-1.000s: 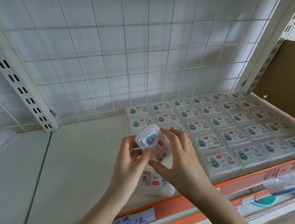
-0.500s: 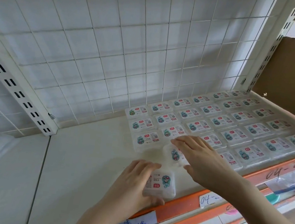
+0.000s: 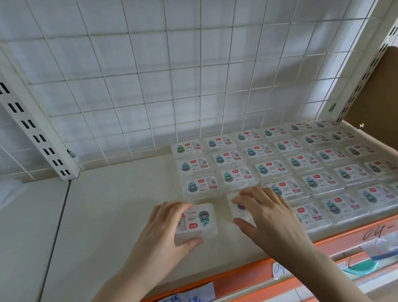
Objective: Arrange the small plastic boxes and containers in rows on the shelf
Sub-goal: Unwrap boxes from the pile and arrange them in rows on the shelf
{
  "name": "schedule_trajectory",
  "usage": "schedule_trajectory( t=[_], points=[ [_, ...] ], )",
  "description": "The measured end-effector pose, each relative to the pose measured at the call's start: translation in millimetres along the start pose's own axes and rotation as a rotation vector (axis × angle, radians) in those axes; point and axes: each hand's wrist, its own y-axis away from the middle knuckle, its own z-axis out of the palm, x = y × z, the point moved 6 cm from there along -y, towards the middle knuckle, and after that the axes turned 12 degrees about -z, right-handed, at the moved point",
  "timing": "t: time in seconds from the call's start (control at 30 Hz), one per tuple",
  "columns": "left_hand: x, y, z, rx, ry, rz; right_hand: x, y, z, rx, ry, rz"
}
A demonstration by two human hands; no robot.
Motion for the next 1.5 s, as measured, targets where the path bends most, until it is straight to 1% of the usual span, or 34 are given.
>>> schedule_trajectory(
  t=[0.17, 0.33, 0.47, 0.6, 0.7, 0.83, 0.93, 1.07, 1.2, 1.4, 1.5],
  points=[
    [-0.2, -2.1, 0.1, 0.047, -0.002, -0.034, 2.1, -1.6, 5.3, 0.039, -0.01, -0.013],
    [7.8, -6.7, 5.1, 0.095, -0.098, 0.02, 4.9, -1.6, 8.5, 0.068, -0.029, -0.007],
    [19.7, -10.9, 10.5, 0.129, -0.153, 0.061, 1.3, 5.1, 7.7, 0.152, -0.032, -0.004],
    [28.1, -15.1, 15.7, 0.176, -0.191, 0.061, -1.8, 9.9, 0.9, 0.291, -0.08, -0.004],
    [31.9, -14.1, 17.5, 0.197, -0.206, 0.061, -1.4, 12.2, -2.3, 0.342, -0.101, -0.012],
    [27.5, -11.9, 19.5, 0.195, -0.26, 0.07, -1.0, 13.5, -2.5, 0.357, -0.112, -0.026],
    [22.0, -8.3, 22.5, 0.158, -0.196, 0.097, -1.2, 14.0, -1.5, 0.359, -0.106, -0.023],
    [22.3, -6.7, 26.3, 0.118, -0.168, 0.11, -4.4, 13.3, -0.1, 0.344, -0.076, -0.044],
    [27.0, -8.4, 30.6, 0.117, -0.186, 0.137, -4.8, 12.4, 0.7, 0.358, -0.072, -0.058],
    [24.9, -7.9, 30.9, 0.108, -0.226, 0.123, -4.3, 12.8, 1.4, 0.358, -0.08, -0.056],
    [27.2, -7.1, 25.5, 0.148, -0.231, 0.129, -4.6, 12.2, 1.0, 0.344, -0.086, -0.068]
  ],
)
